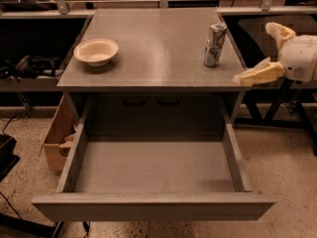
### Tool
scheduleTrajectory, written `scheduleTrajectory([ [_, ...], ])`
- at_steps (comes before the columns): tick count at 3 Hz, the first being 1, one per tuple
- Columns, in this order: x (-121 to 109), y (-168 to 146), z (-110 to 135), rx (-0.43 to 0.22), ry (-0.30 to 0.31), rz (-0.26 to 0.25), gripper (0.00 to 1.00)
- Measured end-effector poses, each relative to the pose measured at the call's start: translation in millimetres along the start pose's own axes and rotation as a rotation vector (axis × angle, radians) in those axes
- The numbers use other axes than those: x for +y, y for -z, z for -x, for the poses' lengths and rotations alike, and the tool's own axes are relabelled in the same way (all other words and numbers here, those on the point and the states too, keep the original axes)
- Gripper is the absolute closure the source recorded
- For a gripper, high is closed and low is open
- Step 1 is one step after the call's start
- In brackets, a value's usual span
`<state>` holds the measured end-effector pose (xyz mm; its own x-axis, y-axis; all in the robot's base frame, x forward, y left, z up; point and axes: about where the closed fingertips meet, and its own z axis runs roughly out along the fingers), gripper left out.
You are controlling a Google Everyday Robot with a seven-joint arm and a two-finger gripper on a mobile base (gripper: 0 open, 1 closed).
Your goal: Place redbull can into top drawer
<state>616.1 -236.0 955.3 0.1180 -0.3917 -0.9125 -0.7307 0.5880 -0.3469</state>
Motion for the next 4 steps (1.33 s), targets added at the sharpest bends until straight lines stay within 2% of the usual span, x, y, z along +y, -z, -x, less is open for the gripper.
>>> scheduleTrajectory([
  [1, 0, 0, 0, 0.001, 0.0, 0.0, 0.0],
  [2, -9, -21, -10, -0.017, -0.082, -0.001, 0.0],
  [3, -35, -66, -21, -0.082, -0.232, -0.023, 0.0],
  [4, -54, -100, -31, -0.13, -0.317, -0.037, 0.0],
])
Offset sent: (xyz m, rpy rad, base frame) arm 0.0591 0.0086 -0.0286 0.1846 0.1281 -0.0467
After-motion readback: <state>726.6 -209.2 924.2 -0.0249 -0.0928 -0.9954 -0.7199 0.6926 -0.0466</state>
